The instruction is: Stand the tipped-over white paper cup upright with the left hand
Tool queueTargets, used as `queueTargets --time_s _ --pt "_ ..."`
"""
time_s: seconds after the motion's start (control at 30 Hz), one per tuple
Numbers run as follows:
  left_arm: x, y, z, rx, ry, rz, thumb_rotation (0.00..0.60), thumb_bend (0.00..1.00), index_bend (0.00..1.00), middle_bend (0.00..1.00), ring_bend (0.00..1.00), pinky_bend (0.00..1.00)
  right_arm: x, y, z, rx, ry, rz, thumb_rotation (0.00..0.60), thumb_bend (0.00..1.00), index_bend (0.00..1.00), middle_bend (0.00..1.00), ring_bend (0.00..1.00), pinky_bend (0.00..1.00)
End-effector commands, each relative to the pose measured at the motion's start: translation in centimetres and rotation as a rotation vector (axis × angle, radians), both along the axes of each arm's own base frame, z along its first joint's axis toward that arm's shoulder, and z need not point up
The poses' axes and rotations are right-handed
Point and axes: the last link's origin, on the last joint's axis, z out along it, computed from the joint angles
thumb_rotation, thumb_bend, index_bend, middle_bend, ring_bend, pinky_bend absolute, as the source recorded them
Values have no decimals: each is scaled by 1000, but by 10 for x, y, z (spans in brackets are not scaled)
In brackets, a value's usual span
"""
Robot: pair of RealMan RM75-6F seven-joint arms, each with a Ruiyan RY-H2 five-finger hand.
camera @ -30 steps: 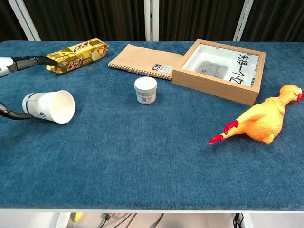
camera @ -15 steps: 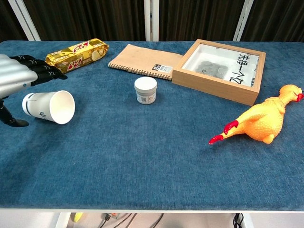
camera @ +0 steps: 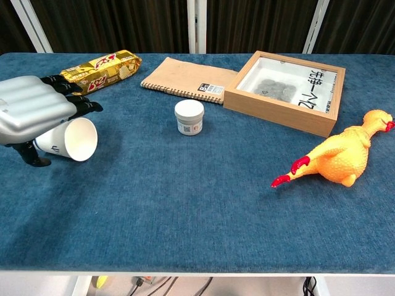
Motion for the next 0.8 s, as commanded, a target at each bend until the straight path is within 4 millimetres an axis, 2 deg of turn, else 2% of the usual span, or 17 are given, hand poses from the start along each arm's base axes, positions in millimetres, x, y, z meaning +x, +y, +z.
queueTargets --time_s 0.03,0.47,0.8 --pt "1 1 -3 -7 6 -5 600 165 96 125 0 0 -2 1 0 3 -1 -9 600 176 0 0 0 0" --pt "2 5 -13 -6 55 -30 600 163 240 243 0 0 -7 2 1 4 -6 -24 600 176 0 0 0 0" --pt "2 6 -12 22 31 -70 600 179 345 346 0 0 -11 3 2 5 -5 -37 600 176 0 0 0 0"
